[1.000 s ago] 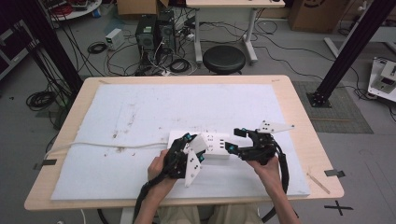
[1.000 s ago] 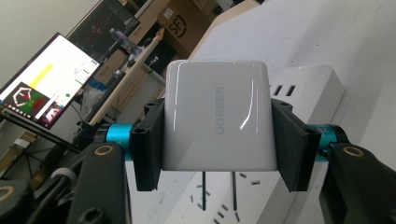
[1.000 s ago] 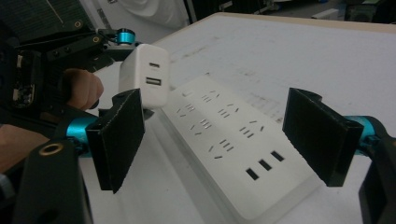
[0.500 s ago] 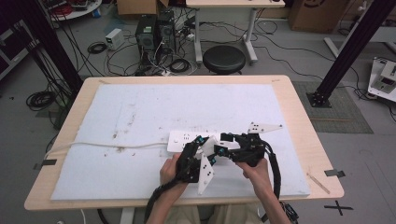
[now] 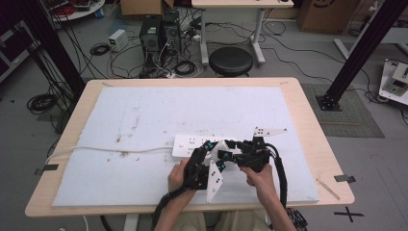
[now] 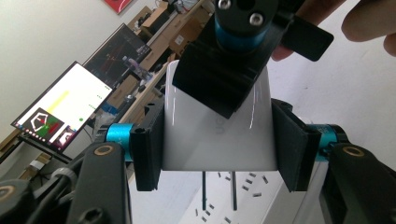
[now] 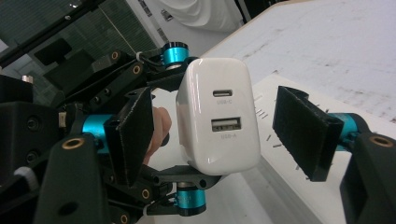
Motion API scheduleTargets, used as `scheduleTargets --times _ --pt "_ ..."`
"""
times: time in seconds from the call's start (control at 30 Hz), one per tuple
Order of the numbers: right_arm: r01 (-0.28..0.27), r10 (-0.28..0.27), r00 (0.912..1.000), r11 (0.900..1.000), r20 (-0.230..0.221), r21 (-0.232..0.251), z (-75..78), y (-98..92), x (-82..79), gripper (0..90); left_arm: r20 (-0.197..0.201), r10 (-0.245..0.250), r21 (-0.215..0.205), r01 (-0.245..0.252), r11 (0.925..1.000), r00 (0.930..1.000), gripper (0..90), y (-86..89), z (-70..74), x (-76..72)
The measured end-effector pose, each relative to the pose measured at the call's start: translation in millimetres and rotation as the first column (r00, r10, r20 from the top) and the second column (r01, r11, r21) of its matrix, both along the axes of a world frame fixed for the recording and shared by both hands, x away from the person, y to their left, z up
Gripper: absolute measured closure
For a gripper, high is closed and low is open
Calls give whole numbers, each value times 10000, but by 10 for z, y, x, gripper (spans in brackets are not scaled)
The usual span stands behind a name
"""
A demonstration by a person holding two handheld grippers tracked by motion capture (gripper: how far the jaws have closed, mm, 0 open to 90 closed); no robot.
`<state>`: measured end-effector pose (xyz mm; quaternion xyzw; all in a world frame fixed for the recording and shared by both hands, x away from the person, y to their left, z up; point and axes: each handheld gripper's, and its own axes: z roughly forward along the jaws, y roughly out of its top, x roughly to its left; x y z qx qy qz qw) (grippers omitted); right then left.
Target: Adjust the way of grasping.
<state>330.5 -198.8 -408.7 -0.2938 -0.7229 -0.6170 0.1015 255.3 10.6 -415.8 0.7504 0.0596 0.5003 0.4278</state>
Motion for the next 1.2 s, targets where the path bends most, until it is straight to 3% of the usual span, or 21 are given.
scheduleTargets --times 0.73,1.2 --pt "-414 412 9991 9987 59 306 -26 27 -14 517 70 -140 -94 141 9999 9999 425 -30 8 -24" --pt "-485 483 9988 9981 59 369 -69 13 0 580 50 -221 -120 222 9997 9997 425 -31 7 -28"
